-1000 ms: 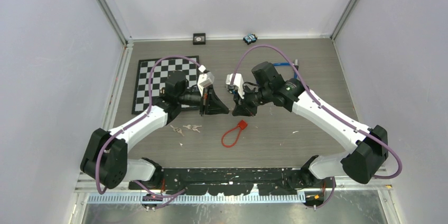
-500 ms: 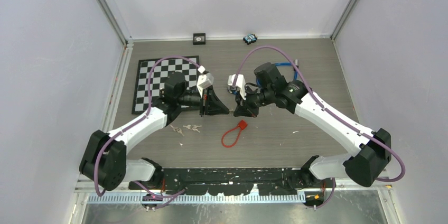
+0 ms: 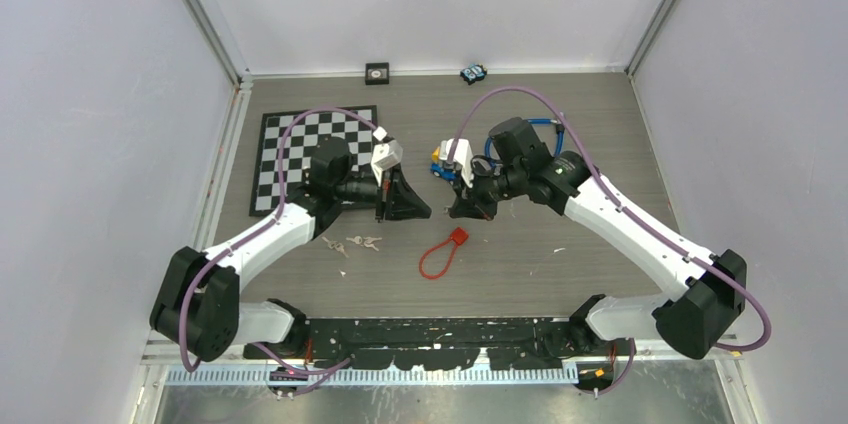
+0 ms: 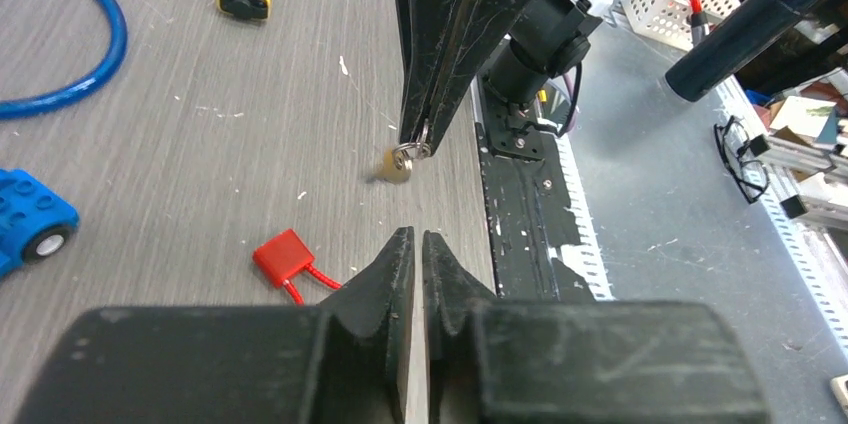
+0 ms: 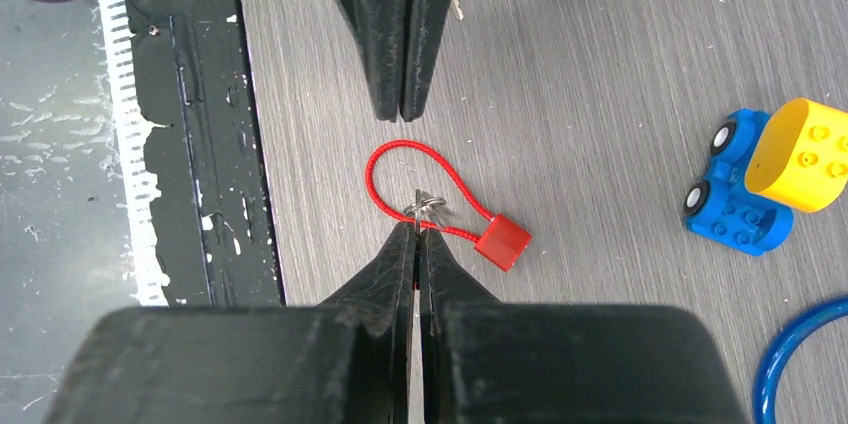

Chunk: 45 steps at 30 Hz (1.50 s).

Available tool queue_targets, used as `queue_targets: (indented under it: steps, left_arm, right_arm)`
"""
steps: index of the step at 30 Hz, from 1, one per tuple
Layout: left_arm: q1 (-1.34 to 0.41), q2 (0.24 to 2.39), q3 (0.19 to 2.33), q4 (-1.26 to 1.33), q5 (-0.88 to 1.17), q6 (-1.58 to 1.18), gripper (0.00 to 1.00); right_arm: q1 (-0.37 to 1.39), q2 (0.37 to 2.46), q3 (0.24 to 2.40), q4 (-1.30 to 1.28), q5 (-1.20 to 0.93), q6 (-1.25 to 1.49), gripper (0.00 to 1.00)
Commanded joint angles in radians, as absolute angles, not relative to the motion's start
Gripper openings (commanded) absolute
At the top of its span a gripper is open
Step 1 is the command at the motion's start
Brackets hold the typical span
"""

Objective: Unlock with the key
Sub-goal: Pick up the key from the center of the board.

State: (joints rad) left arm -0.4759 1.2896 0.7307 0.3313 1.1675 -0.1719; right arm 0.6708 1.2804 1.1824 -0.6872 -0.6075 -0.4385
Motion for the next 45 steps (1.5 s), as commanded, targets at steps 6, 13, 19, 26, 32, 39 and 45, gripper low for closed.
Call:
queue_targets:
  steps: [6, 13, 19, 26, 32, 39, 45]
  left_arm:
    - [-0.504, 1.319, 0.942, 0.056, 1.162, 0.041, 0.38]
    - [-0.558, 1.366, 1.006, 0.008, 1.154, 0.069, 0.42]
    - [-0.567, 1.374, 0.979, 0.066, 1.132, 0.044, 0.40]
    - [-0.572, 1.391, 0.971, 0.104, 1.112, 0.008, 0.33]
    - [-0.575, 1.394, 0.964, 0.104, 1.106, 0.014, 0.28]
    - [-0.577, 1.401, 0.960, 0.104, 1.110, 0.016, 0.13]
    - [-0.580, 1.406, 0.960, 0.106, 1.112, 0.013, 0.00]
  right_arm:
    - [0.672, 1.317, 1.262, -0.711, -0.626, -0.444, 0.00]
    - [0.672, 1.320, 1.269, -0.700, -0.624, -0.425, 0.00]
    - [0.672, 1.312, 1.258, -0.683, -0.623, -0.416, 0.00]
    - [0.672, 1.303, 1.242, -0.670, -0.620, -0.411, 0.00]
    - [0.672, 1.305, 1.241, -0.667, -0.620, -0.409, 0.00]
    - [0.672, 1.306, 1.235, -0.660, -0.618, -0.405, 0.00]
    - [0.672, 1.303, 1.227, -0.652, -0.613, -0.399, 0.00]
